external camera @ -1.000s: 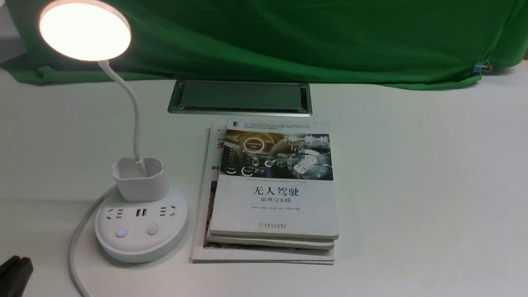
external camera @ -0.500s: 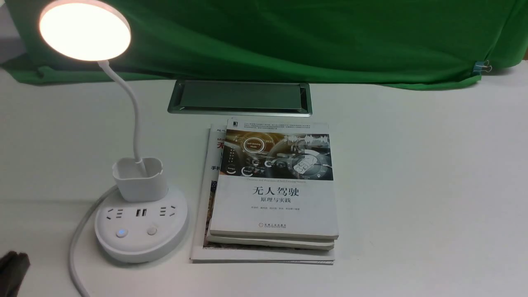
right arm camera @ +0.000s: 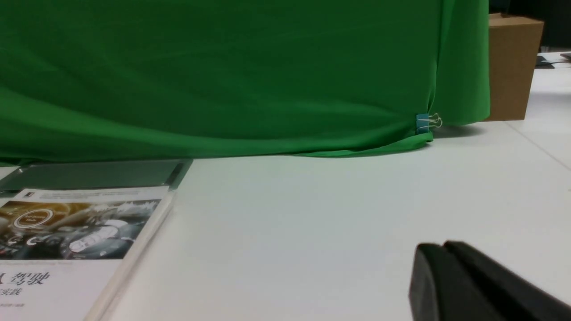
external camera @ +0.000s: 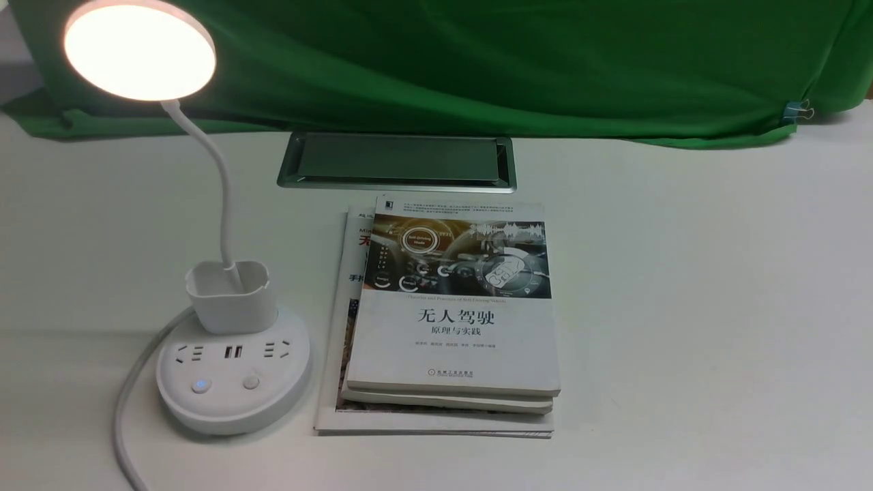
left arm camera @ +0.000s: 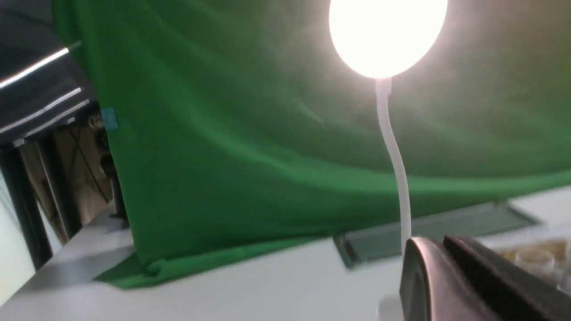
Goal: Turn off the desk lamp on the white desktop by hand.
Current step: 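Press the power button on the round power strip under the lamp with the left gripper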
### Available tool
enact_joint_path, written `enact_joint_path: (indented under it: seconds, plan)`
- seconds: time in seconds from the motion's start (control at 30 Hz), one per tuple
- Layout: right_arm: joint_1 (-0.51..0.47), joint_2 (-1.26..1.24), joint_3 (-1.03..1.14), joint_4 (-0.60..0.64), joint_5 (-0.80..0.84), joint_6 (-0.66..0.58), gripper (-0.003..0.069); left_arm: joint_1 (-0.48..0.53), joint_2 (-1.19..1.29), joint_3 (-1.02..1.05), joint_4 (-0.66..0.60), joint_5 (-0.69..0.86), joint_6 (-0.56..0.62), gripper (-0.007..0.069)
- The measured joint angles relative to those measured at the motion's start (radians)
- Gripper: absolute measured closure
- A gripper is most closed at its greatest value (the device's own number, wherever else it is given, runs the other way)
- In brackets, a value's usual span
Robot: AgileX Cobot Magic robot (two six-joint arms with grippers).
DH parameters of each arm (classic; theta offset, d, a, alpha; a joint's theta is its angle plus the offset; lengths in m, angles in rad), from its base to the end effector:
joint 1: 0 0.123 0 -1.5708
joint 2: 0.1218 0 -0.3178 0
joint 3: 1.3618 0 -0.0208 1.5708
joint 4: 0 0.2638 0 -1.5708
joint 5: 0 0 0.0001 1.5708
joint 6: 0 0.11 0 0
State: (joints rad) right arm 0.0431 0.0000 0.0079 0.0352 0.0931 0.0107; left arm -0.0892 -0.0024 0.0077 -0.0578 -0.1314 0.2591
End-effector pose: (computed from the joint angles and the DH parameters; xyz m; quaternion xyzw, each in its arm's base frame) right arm 0.0558 0.0028 0.2016 -0.0002 0.7120 0.0323 0.7015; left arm 0.0531 -0.0039 0.2263 0.0881 0.6217 0.0462 0.7769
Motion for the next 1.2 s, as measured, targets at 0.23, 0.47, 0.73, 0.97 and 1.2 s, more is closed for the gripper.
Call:
enact_joint_path:
  seconds: [0.23, 0.47, 0.73, 0.97, 1.2]
  plan:
    - [0.0, 0.0, 0.0, 0.0, 0.0, 0.0, 0.0624, 0.0, 0.0, -0.006, -0.119, -0.328, -0.274, 0.0606]
    - [0.0, 0.0, 0.0, 0.0, 0.0, 0.0, 0.0624, 0.0, 0.113, -0.385, -0.044, -0.047, -0.309, 0.0606]
    - [0.0, 0.0, 0.0, 0.0, -0.001, 0.0, 0.0624, 0.0, 0.371, -0.666, -0.03, 0.564, -0.308, 0.0606]
    - [0.0, 0.0, 0.0, 0.0, -0.001, 0.0, 0.0624, 0.0, 0.595, -0.667, -0.061, 0.635, -0.297, 0.0606]
    - [0.0, 0.0, 0.0, 0.0, 0.0, 0.0, 0.0624, 0.0, 0.881, -0.674, -0.132, 0.817, -0.096, 0.0606]
